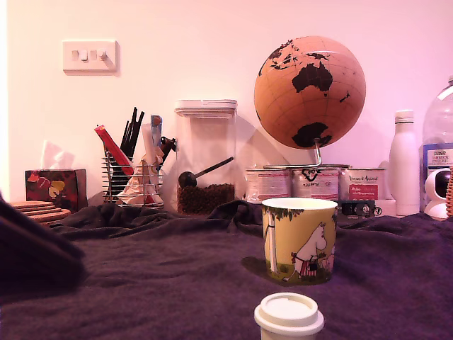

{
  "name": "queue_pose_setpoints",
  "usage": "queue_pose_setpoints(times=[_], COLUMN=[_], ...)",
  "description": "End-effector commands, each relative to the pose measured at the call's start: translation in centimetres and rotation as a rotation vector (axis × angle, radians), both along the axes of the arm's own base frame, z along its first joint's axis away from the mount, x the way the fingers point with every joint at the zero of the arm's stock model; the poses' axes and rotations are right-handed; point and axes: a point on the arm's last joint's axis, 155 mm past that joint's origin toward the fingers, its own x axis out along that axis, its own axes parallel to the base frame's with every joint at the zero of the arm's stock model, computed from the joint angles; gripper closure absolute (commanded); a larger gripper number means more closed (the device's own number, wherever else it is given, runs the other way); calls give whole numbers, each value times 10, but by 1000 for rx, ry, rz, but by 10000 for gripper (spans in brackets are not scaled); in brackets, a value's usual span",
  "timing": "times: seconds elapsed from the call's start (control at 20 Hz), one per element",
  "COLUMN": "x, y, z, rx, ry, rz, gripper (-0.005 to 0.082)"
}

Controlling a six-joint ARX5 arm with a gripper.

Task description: Pick up the coffee capsules on the table and drop them inside the coffee cup

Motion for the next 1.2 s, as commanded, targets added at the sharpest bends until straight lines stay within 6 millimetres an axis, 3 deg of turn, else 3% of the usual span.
queue_pose_setpoints(times=[0.0, 0.8, 1.15], x=[-1, 0, 2], y=[0, -37, -56], z=[-7, -26, -21], rx=[11, 104, 107], ry=[-2, 66, 77], rz=[-7, -73, -88], gripper=[93, 93, 93])
